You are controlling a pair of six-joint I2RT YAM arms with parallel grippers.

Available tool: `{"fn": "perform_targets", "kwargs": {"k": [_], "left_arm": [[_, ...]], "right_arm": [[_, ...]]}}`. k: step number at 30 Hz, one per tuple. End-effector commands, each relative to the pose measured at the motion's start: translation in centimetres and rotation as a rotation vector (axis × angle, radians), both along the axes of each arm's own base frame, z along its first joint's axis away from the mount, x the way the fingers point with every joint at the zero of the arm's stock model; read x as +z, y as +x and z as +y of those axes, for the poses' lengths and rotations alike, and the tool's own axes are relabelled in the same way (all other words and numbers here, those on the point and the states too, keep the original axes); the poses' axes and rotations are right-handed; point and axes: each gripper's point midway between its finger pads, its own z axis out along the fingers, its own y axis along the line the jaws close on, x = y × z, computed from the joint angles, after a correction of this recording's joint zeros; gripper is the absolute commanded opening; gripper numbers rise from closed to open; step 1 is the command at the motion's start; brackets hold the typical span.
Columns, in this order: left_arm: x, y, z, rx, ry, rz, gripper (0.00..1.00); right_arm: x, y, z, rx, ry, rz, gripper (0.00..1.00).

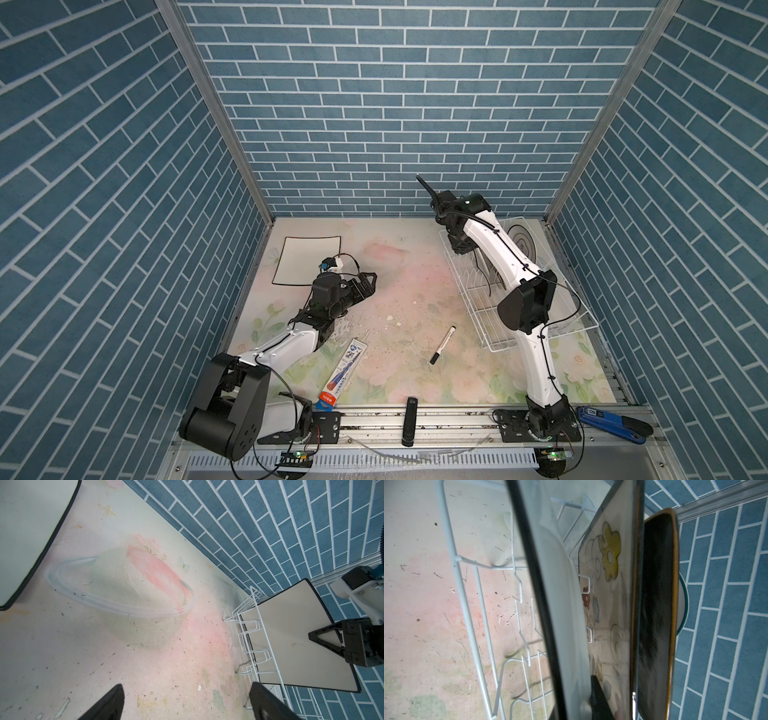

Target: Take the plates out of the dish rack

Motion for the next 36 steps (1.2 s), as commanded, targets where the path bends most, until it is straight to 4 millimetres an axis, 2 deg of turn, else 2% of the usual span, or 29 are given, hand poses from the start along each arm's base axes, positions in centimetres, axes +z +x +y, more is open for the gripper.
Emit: {"fn": "perform_targets", "kwargs": {"k": [1, 22, 36], "left_arm": [[0.9, 0.0, -0.2, -0.002, -0.003, -0.017, 0.96], [1.2, -0.1, -0.1, 0.003, -0.003, -0.022, 0.96], [1.7, -0.3, -0.3, -0.001, -0.008, -0.032, 0.96]], "right_arm": [[7.1, -0.2, -1.3, -0.029, 0.014, -0.214, 0.00], [9.5, -1.0, -1.3, -0.001, 0.003, -0.260, 0.00], [11.4, -2.3, -1.0, 0.023, 0.011, -0.288, 0.00]]}}
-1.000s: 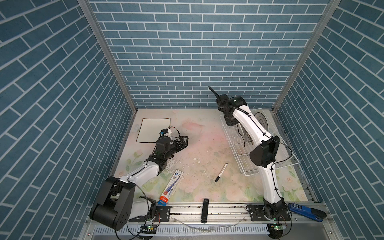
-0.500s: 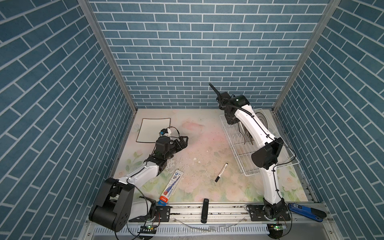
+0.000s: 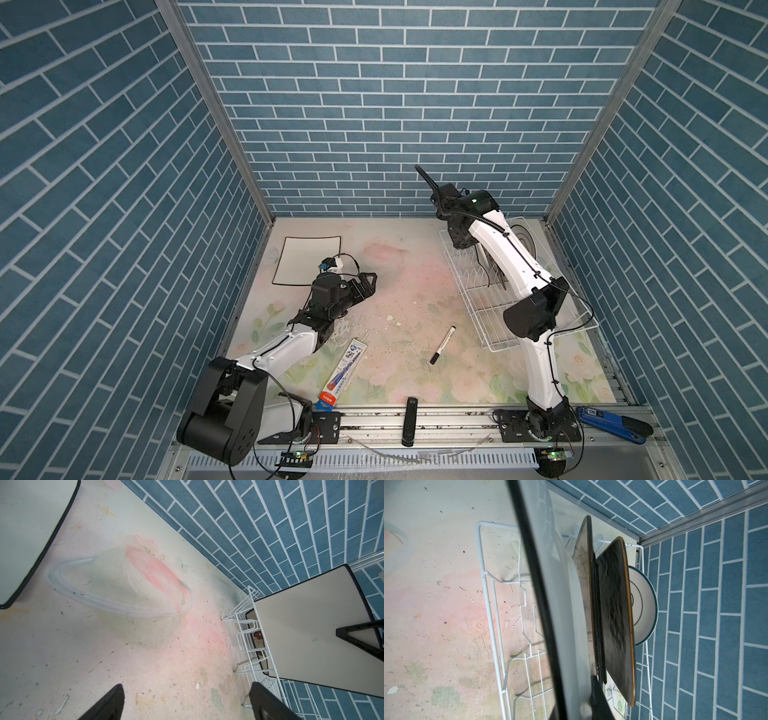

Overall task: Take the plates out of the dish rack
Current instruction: 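Lift the white square plate up out of the rack with the right gripper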

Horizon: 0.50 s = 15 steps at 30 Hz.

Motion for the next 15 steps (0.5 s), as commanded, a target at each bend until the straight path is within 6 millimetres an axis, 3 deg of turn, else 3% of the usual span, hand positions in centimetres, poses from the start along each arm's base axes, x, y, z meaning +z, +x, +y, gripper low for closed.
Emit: {"fn": "perform_targets", "kwargs": {"k": [1, 15], "left_arm": [[1.2, 0.0, -0.2, 0.000, -0.003, -0.026, 0.96], [2.8, -0.7, -0.5, -0.001, -0.003, -0.052, 0.96]], "right_arm": [[6.6, -1.0, -2.1, -0.019, -0.019, -0.172, 0.00], [8.1, -2.1, -1.5, 0.011, 0.003, -0.203, 0.00]]}}
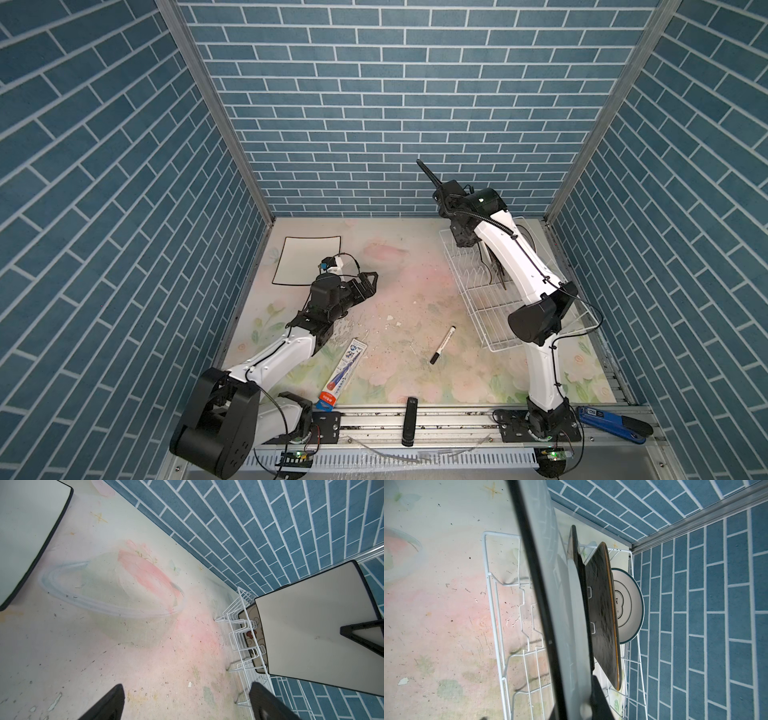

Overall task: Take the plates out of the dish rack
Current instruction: 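Lift the white square plate up out of the rack with the right gripper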

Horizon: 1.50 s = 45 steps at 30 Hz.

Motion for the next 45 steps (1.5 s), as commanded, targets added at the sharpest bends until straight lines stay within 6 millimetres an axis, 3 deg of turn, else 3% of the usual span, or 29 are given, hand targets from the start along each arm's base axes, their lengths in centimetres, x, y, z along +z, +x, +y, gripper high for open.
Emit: {"fn": "perform_targets", "kwargs": {"k": [1, 12, 23, 31, 39, 45], "left_arm": [[1.3, 0.1, -0.2, 0.002, 0.006, -0.020, 0.96], [2.2, -0.9, -0.7, -0.011, 0.008, -0.036, 0.96], [3.4, -1.9, -0.8, -0.027, -0.004, -0.067, 0.96], [5.1, -3.1, -0.8, -0.065, -0.014, -0.136, 0.97], [5.5, -3.6, -1.4, -0.107, -0.029, -0.154, 0.98], [6.2, -3.6, -2.6, -0.166, -0.074, -0.169, 1.00]], "right_arm": [[5.8, -1.1, -1.3, -0.002, -0.010, -0.163, 0.00], [8.3, -2.8, -0.7, 0.027, 0.007, -0.223, 0.00], [9.6, -4.7, 1.3, 0.089, 0.123, -0.241, 0.00], [10.0, -6.4, 4.4, 0.199, 0.375, -0.201, 0.00], [10.4, -8.3, 8.6, 0.361, 0.689, -0.168, 0.00], [9.9, -9.0, 10.0, 0.460, 0.926, -0.157, 0.00]]}}
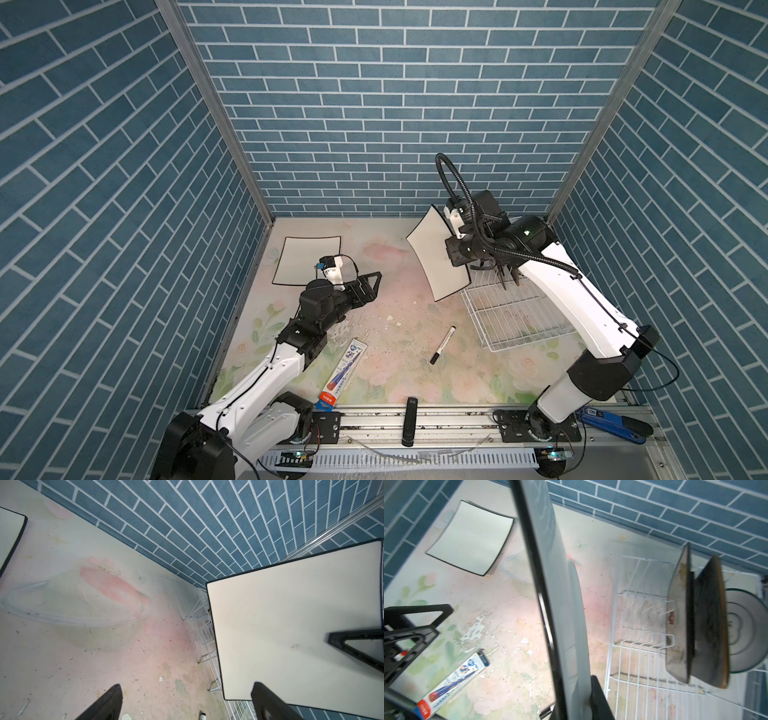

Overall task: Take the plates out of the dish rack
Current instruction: 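Lift the white square plate up out of the rack with the right gripper, then swing the plate toward the left gripper while the left gripper reaches to grasp it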

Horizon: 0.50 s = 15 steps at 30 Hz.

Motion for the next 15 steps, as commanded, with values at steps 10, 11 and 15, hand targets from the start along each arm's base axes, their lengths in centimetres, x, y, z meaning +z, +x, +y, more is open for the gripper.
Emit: {"fn": "perform_targets", "kwargs": {"k": [10, 11, 15], "left_arm": [[2.4, 0.1, -4.3, -0.224, -0.138, -0.048, 1.00], [2.5, 0.1, -4.7, -0.243, -0.144, -0.049, 1.00], [3.1, 0.1, -5.9, -0.314, -0.159, -0.057, 1.00]], "right_arm": [[5.6, 1.3, 1.8, 0.098, 0.627, -0.042, 0.00], [5.5, 1.3, 1.9, 0.106, 0.648, -0.025, 0.00], [5.1, 0.5, 2.0, 0.143, 0.714, 0.040, 0.00]]}}
